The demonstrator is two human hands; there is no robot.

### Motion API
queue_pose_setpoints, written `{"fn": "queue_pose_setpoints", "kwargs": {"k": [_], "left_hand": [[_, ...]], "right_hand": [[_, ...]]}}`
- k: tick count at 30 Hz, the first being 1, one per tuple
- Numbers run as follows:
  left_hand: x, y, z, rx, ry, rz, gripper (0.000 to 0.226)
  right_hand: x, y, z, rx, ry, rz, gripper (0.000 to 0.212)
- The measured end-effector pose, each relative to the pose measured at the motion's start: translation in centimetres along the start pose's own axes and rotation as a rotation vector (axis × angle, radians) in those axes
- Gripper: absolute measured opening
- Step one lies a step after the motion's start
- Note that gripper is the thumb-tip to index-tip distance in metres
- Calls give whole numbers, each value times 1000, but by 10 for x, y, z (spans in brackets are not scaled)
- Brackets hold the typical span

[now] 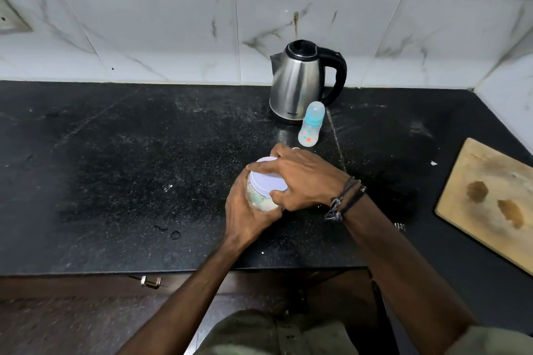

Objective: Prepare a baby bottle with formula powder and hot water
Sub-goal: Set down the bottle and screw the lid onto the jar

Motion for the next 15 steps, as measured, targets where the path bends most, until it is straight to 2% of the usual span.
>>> {"fn": "queue_pose_setpoints", "kwargs": {"k": [4, 9, 15], "left_hand": [[8, 0, 3, -3, -25, -23, 99], [15, 6, 6, 18, -19, -21, 93], [21, 10, 11, 41, -26, -15, 85]], "right_hand": [[-7, 3, 9, 43, 17, 25, 64], [-16, 0, 12, 123, 149, 36, 38], [-24, 3, 18, 322, 235, 163, 54]]}}
Point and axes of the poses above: each hand's wrist, its own z-axis away from the middle knuckle, its own x-axis out of the palm, y = z × x, the point moved 7 cm from there along -z, towards the middle knuckle, and after that the axes turned 10 degrees about z, right-handed, at the moved point
